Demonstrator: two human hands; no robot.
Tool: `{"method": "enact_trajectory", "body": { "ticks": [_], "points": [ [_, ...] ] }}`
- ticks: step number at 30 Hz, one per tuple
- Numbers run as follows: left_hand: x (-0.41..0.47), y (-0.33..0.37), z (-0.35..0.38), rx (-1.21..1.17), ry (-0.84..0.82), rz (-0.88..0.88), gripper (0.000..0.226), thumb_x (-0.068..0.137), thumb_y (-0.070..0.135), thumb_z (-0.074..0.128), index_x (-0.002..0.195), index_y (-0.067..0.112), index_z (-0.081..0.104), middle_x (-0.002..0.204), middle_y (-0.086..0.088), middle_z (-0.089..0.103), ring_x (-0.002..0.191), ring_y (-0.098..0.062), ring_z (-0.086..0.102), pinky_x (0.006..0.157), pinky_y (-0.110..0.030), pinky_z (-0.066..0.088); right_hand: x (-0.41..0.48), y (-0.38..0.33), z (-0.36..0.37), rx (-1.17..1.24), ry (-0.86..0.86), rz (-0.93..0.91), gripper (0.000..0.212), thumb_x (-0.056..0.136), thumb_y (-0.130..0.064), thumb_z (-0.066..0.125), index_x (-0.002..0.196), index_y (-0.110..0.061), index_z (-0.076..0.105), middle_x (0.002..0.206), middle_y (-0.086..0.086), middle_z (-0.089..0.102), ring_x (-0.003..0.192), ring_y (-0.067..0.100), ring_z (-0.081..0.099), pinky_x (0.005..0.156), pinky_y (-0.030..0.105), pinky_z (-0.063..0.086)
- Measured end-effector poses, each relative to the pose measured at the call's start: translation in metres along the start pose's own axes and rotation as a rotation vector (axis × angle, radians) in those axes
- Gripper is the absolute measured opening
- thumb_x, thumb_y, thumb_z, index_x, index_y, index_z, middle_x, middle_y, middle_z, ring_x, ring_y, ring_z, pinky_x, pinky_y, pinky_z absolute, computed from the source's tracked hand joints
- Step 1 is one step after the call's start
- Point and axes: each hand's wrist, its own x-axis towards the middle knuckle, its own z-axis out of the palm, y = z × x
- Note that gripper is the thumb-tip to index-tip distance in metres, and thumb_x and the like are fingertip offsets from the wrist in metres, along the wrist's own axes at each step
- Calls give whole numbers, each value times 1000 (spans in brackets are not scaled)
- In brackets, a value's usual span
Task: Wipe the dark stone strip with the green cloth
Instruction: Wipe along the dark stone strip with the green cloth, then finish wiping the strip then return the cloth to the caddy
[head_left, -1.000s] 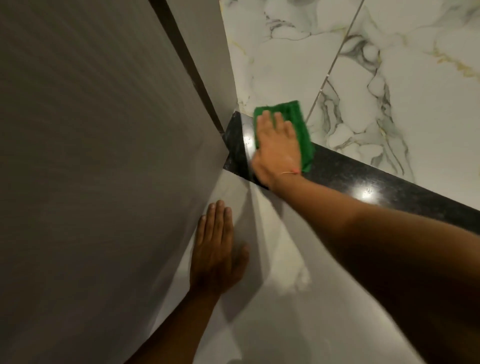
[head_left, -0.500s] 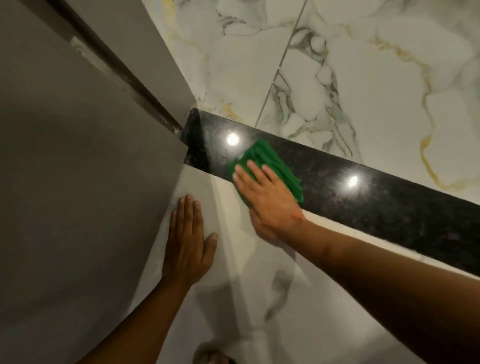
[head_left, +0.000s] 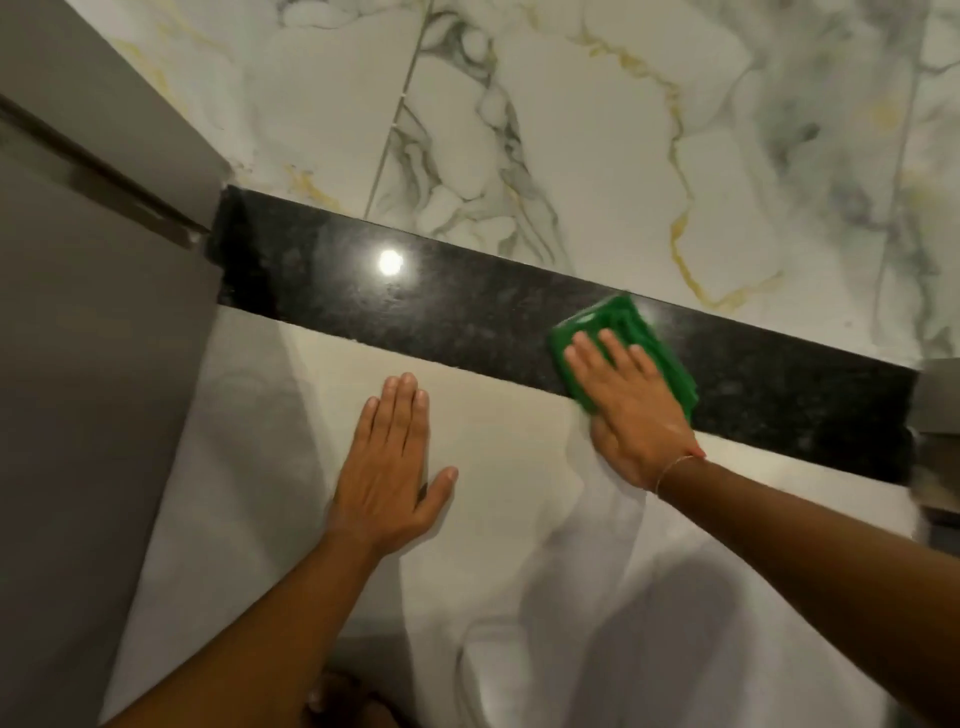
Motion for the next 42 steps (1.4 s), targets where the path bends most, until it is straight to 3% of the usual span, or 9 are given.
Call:
{"method": "enact_trajectory", "body": {
  "ticks": [3,5,9,14,20,27,34,39,42],
  "points": [
    [2,24,8,-5,10,74,86,98,56,31,159,0,9,169,-21,6,158,-33,0,129,-44,0,37,-3,-7,109,157,513,80,87,-17,45,156,-13,4,165,9,6,151,31,3,120,43,-1],
    [5,39,15,-14,21,106,87,97,56,33,159,1,8,169,-21,6,158,-33,1,129,-43,-1,47,-15,-3,104,171,453,81,86,-16,46,155,-11,6,165,11,7,151,33,4,120,44,0],
    [12,74,18,-9,-26,225,87,96,55,34,159,0,10,169,-21,9,158,-34,5,129,-44,2,-46,41,24,-32,0,-93,79,86,-20,42,156,-19,6,164,2,2,151,27,-2,121,42,-5],
    [20,123,27,4,-59,351,87,97,58,34,159,2,12,169,-19,12,158,-30,1,129,-41,-1,-52,117,19,169,194,708,79,89,-13,46,156,-14,4,165,9,8,151,31,4,122,44,1],
    [36,177,38,29,-111,504,86,97,56,33,160,3,9,169,-20,11,158,-34,8,128,-42,3,-119,133,42,51,88,170,73,86,-9,43,155,-12,18,164,9,15,150,34,9,121,47,7],
    [42,224,42,92,-161,676,82,98,53,34,158,0,17,167,-20,16,156,-34,13,128,-44,9,-110,163,54,255,330,911,77,87,-14,44,156,-14,9,165,9,7,151,30,1,120,43,-4],
    [40,251,44,143,-238,806,83,97,55,35,159,4,15,169,-17,12,157,-32,14,127,-47,17,-210,125,86,359,247,867,71,89,-1,39,155,-14,15,165,6,9,152,25,1,121,36,-5],
    [38,276,52,205,-263,888,85,96,55,34,158,1,17,168,-20,14,156,-34,12,127,-48,13,-244,116,47,943,531,1035,65,91,1,44,149,-26,37,147,8,50,132,24,47,115,36,32],
    [31,292,56,249,-280,931,86,96,56,34,158,-1,16,167,-22,14,157,-34,10,128,-49,15,-285,89,17,1182,722,1179,51,99,-8,43,148,-23,40,133,5,59,118,17,56,106,41,45]
  ]
}}
